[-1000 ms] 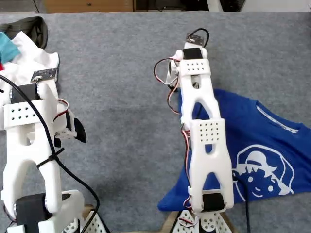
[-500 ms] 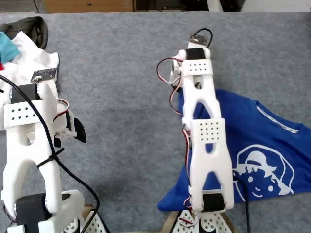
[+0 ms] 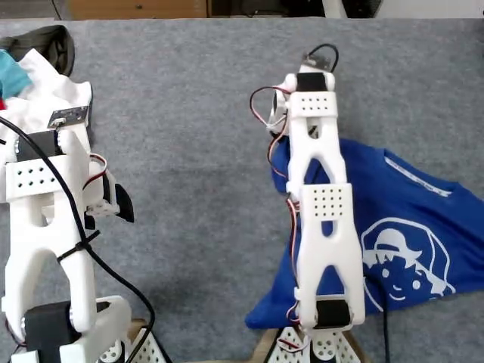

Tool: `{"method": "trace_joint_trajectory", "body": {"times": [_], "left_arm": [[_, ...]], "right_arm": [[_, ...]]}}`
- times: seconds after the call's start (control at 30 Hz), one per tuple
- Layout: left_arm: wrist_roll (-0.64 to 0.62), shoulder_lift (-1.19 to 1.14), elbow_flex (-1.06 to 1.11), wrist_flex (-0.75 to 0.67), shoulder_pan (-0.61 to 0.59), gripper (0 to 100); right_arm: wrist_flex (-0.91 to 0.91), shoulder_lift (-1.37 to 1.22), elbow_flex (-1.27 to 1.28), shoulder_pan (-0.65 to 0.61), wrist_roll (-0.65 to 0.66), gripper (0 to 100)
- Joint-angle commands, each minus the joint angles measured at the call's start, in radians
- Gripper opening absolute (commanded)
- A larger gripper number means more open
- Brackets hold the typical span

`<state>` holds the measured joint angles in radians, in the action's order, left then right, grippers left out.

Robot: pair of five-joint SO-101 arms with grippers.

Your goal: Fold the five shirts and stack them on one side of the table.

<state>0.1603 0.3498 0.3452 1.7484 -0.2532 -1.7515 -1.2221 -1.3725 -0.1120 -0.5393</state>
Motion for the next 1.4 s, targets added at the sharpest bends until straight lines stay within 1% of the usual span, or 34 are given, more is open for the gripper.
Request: {"method": "trace_joint_trajectory", "body": {"times": [0.0,0.1,0.2,0.27,0.47,0.6,0.67,0.73,0.8,0.93,1.07,1.13,1.2,1.27,1.37], "left_arm": [[0.008,0.007,-0.029,0.009,-0.008,25],[0.008,0.007,-0.029,0.009,0.000,25],[0.008,0.007,-0.028,0.009,0.034,25],[0.008,0.005,-0.028,0.009,0.077,25],[0.000,0.005,-0.028,0.009,0.245,25],[0.000,0.005,-0.028,0.009,0.364,25],[0.000,0.004,-0.032,0.005,0.431,25],[-0.008,-0.005,-0.031,-0.032,0.509,25],[-0.060,-0.033,-0.035,-0.095,0.569,25],[-0.158,-0.142,-0.049,-0.272,0.661,26],[-0.239,-0.309,-0.146,-0.371,0.713,26],[-0.282,-0.406,-0.235,-0.377,0.738,26],[-0.361,-0.510,-0.330,-0.370,0.764,26],[-0.440,-0.610,-0.428,-0.338,0.792,26],[-0.476,-0.750,-0.585,-0.253,0.841,26]], "right_arm": [[-0.014,0.116,-0.131,0.036,0.000,0.7],[0.015,0.185,-0.174,0.079,0.000,0.7],[0.037,0.246,-0.223,0.139,0.000,0.7],[0.051,0.282,-0.252,0.191,0.000,0.7],[0.149,0.323,-0.285,0.395,0.002,0.7],[0.207,0.308,-0.288,0.515,0.078,0.7],[0.212,0.305,-0.285,0.555,0.114,0.7],[0.203,0.302,-0.283,0.581,0.138,0.7],[0.201,0.295,-0.283,0.601,0.140,0.7],[0.203,0.265,-0.283,0.607,0.140,0.7],[0.203,0.228,-0.286,0.607,0.140,0.7],[0.203,0.211,-0.286,0.605,0.140,0.7],[0.203,0.196,-0.286,0.605,0.140,0.7],[0.203,0.182,-0.288,0.605,0.140,0.7],[0.203,0.166,-0.289,0.607,0.140,0.7]]}}
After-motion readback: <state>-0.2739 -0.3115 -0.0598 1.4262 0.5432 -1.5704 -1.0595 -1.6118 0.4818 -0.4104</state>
